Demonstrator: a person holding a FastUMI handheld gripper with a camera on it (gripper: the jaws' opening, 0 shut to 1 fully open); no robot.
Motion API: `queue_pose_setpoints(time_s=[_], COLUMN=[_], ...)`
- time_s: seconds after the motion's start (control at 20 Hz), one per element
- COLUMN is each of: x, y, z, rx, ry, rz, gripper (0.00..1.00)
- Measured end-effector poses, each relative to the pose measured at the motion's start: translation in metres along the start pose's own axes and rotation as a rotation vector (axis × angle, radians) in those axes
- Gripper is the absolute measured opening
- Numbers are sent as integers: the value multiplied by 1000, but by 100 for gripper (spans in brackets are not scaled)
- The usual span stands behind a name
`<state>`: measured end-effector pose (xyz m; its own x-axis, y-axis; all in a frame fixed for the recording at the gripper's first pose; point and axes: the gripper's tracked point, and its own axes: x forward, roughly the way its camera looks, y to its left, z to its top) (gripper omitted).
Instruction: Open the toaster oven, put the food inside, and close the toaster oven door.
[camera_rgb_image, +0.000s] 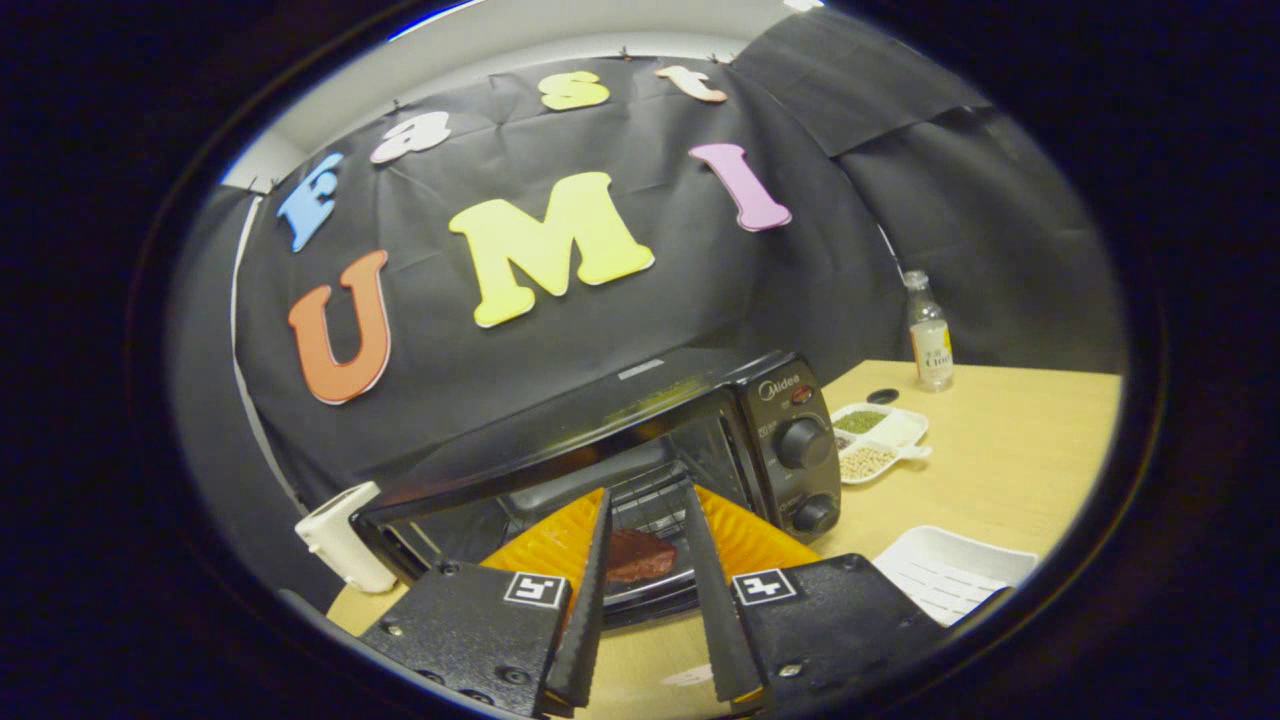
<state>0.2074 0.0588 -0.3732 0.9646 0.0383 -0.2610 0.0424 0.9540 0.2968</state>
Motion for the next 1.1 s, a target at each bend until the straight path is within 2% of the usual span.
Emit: queue_pose_setpoints(time_s=[0.3,0.6,0.9,1.1], x=[-69,-135,-163,-162], y=[19,16,2,-10], z=[-11,-28,-107,-150], rx=[-210,-327,-358,-335], ry=[39,41,286,446], rz=[99,128,138,109], gripper=[59,100,100,100])
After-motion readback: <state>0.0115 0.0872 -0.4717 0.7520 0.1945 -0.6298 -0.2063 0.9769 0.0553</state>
